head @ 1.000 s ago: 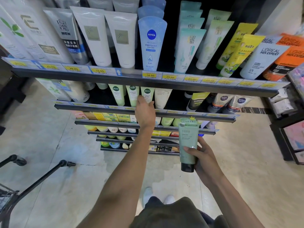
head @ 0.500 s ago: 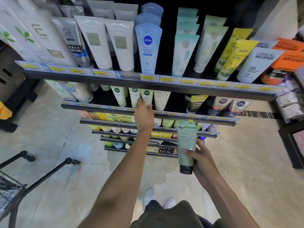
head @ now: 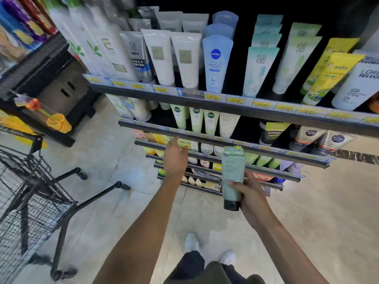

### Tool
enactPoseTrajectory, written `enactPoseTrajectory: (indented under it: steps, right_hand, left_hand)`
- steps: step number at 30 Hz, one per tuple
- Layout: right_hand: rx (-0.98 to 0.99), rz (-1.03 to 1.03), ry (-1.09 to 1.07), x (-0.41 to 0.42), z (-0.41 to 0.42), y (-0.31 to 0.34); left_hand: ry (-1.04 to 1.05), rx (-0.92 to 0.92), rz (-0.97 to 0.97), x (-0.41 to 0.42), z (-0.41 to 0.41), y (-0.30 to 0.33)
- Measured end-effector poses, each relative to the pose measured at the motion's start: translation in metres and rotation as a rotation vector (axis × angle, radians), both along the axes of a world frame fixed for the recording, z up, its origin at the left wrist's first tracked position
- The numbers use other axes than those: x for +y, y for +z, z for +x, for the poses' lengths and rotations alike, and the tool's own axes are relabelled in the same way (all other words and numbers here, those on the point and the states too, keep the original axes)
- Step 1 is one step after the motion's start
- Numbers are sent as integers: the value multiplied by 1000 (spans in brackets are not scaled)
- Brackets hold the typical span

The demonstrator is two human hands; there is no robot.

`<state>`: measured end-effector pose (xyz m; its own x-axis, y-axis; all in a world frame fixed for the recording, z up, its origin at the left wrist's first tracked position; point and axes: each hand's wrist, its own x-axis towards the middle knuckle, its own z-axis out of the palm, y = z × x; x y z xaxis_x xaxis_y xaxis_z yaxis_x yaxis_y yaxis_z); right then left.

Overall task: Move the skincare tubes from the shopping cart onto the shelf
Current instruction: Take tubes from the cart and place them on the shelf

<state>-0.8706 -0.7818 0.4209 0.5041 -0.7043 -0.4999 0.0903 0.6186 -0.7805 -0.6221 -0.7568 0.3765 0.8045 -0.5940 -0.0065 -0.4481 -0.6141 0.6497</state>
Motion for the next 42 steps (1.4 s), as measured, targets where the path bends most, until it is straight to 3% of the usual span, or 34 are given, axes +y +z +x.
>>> enactPoseTrajectory:
  steps: [5, 14, 26, 37, 42]
  right_hand:
    - [-4, -2, 35, 14, 52, 7]
    - [25, -16, -50, 42, 168, -4]
    - [75, -22, -35, 38, 278, -33]
    - [205, -408, -75, -16, 371, -21]
    - [233, -490, -145, -39, 396, -19]
  left_hand:
    - [-52, -113, 68, 35, 67, -4]
    - [-419, -415, 111, 34, 195, -13]
    - [-629, -557, 35, 16, 284, -46]
    - [-528, -478, -47, 14, 291, -62]
    - [-514, -436, -73, 15, 289, -58]
